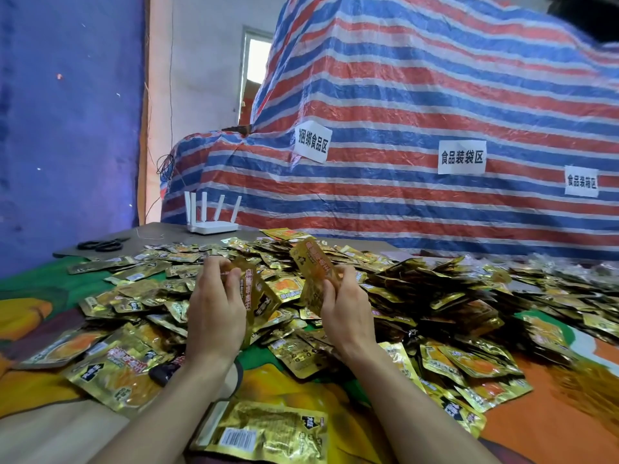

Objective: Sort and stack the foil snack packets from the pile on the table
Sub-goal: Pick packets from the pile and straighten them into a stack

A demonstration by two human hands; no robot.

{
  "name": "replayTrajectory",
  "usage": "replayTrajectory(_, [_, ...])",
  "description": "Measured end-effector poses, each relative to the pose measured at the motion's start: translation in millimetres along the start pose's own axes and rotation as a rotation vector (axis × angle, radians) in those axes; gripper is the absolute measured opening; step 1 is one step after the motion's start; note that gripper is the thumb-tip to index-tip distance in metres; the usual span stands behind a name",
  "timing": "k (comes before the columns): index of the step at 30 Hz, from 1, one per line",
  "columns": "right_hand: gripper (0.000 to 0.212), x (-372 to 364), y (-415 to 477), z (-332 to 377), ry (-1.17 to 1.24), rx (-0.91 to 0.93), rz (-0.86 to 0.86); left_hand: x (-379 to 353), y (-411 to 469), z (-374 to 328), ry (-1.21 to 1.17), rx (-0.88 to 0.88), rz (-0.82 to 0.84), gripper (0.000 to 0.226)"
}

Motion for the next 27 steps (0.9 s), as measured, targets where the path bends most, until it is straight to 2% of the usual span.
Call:
replayTrajectory(2, [0.035,-2.4,-1.3,-0.9,-0.052,0.01,0.019,2.7,-0.4,-0.6,-0.053,0.001,-0.045,0.004])
replayTrajectory(4, [0.042,-3.4,-2.6,-0.5,-0.099,0.038,0.033,3.4,-1.0,-0.1,-0.105,0.013,-0.052,0.012])
replayTrajectory(8, [0.03,2.0,-0.3,5.0,-0.04,0.122,-0.031,3.7,-3.4,-5.6,-0.173,-0.014,-0.037,0.036])
replayTrajectory(12, [0.017,2.2,0.9,7.2,0.1,0.13,-0.069,2.5,-4.8,-9.4,-0.2,-0.008,-0.008,0.047])
replayTrajectory(17, [0.02,1.3,0.5,1.1,0.248,0.008,-0.01,0.4,-3.2,-8.8,-0.088,-0.062,0.001,0.041])
replayTrajectory(21, [0.035,-1.0,-3.7,1.7,0.176,0.001,0.133,-2.4,-2.3,-5.9,0.0,-0.135,-0.011,0.02])
replayTrajectory(24, [0.037,-11.7,-5.9,-0.6,0.043,0.025,0.359,-3.7,-3.1,-4.4,0.03,-0.184,-0.014,0.013])
replayTrajectory(27, [0.047,-21.0,-10.8,2.3,-0.005,0.068,0.588,-10.6,-4.5,-2.3,0.067,-0.184,0.066,0.012])
Point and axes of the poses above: each hand's wrist, its own y-axis towards the middle knuckle, its own x-axis out of the back of the hand, z = x × y, the point moved 6 cm from there along y, towards the middle knuckle, and after that the axes turned 1 degree about z, right-handed, at the moved point
